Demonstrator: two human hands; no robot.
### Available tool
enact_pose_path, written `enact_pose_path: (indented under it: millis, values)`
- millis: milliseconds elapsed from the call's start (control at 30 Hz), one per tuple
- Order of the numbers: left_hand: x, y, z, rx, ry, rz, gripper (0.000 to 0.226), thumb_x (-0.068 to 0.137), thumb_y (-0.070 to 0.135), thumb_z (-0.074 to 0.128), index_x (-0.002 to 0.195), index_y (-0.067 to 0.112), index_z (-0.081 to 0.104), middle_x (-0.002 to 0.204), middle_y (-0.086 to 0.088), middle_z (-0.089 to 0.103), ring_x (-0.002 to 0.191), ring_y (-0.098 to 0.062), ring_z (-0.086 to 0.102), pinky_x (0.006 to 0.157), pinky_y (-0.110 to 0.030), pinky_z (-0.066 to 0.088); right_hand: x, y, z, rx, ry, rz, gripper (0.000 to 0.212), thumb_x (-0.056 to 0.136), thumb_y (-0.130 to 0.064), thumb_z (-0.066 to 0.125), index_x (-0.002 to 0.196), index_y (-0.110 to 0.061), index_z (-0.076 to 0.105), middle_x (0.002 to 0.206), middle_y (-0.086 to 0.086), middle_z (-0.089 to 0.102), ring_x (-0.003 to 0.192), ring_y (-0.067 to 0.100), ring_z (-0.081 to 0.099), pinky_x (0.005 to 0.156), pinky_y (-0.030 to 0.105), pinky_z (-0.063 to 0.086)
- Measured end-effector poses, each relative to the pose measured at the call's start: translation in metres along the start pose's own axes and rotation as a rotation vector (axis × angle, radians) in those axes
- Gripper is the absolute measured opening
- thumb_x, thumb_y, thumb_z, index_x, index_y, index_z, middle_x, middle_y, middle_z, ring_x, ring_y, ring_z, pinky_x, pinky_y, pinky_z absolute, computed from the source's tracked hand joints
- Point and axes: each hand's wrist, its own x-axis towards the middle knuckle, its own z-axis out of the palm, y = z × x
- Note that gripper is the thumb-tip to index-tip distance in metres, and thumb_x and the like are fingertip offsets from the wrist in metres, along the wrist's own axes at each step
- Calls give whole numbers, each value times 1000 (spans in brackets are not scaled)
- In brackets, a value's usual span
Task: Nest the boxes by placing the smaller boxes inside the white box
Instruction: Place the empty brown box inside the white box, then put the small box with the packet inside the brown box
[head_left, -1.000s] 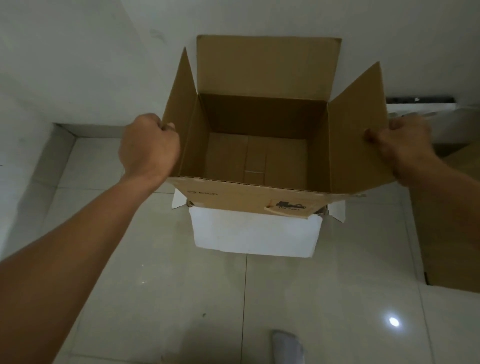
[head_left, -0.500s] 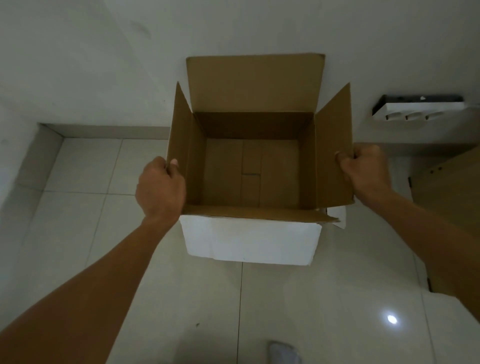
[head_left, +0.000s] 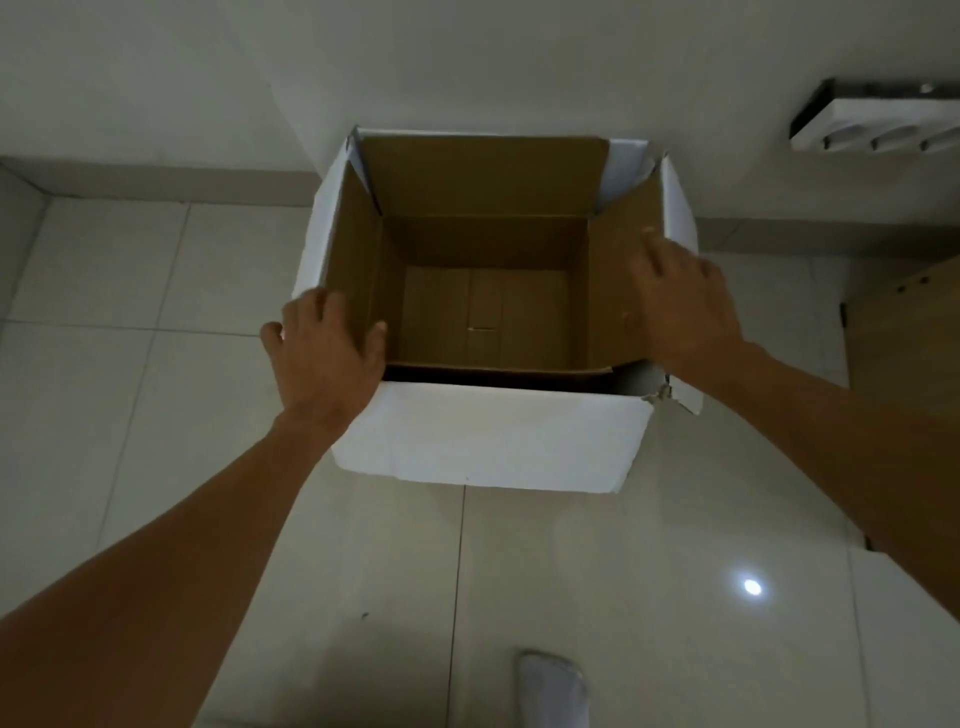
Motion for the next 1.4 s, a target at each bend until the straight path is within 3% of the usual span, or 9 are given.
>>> enact_pose_path:
  millis: [67, 133, 233, 367, 467, 767, 933, 1133, 1400]
  values:
    - [-11, -6, 10, 60, -139, 19, 48, 88, 47, 51, 110, 5, 58, 140, -20, 45, 133, -35, 34, 108, -59, 14, -4, 5, 11, -213, -167, -128, 60, 84, -27, 63, 137, -9, 41, 153, 19, 27, 143, 33, 20, 113, 58, 11]
    - [-20, -13, 20, 85, -228, 0, 53, 90, 53, 42, 107, 7, 63, 152, -17, 30, 144, -31, 14, 111, -61, -1, -8, 10, 21, -311, -304, -101, 53, 90, -45, 48, 136, -18, 46, 155, 12, 25, 147, 30, 8, 113, 59, -1]
    - [-29, -22, 29, 136, -338, -20, 68, 90, 62, 27, 117, 8, 57, 160, -11, 6, 146, -26, -8, 110, -59, -12, -13, 15, 28, -416, -379, -99, 59, 89, -57, 36, 136, -23, 46, 158, 9, 19, 147, 32, -3, 112, 62, -4]
    - [-30, -22, 30, 164, -401, -63, 80, 88, 68, 16, 143, 12, 32, 160, -8, -7, 144, -26, -20, 107, -60, -17, -16, 17, 29, -473, -400, -104, 72, 85, -65, 37, 143, -22, 35, 160, 12, 9, 146, 34, -8, 110, 63, -7]
    - [-36, -18, 25, 111, -326, -18, 80, 88, 69, 13, 149, 18, 20, 160, -10, -5, 145, -26, -16, 106, -60, -18, -20, 11, 26, -364, -331, -95, 68, 86, -54, 48, 142, -19, 34, 159, 16, 12, 147, 33, -3, 111, 62, -8]
    - [-121, -35, -6, -37, -204, 19, 72, 90, 59, 16, 147, 17, 27, 159, -13, 8, 147, -27, -2, 111, -54, -14, -70, -30, 4, -37, -75, -17, 52, 83, -15, 57, 133, -8, 41, 153, 21, 25, 146, 33, 12, 114, 57, -3]
    - [-199, -76, -25, -194, -226, -42, 58, 97, 47, 33, 144, 14, 31, 159, -12, 14, 147, -24, -1, 114, -50, -9, -145, -77, -3, 108, -102, 95, 54, 84, -19, 57, 135, -14, 40, 145, 16, 41, 140, 32, 28, 115, 54, 6]
    - [-313, -137, -47, -291, -262, -93, 56, 95, 40, 45, 143, 15, 32, 156, -11, 25, 146, -23, 11, 117, -47, -4, -267, -151, 8, 270, -172, 166, 53, 83, -20, 56, 133, -16, 39, 128, 13, 55, 115, 30, 53, 107, 45, 31]
    - [-450, -215, -67, -395, -332, -229, 57, 87, 31, 59, 137, 11, 41, 140, -12, 49, 130, -29, 43, 109, -47, 32, -417, -243, 41, 391, -336, 287, 55, 84, -27, 58, 133, -20, 34, 117, 11, 59, 94, 29, 60, 79, 39, 48]
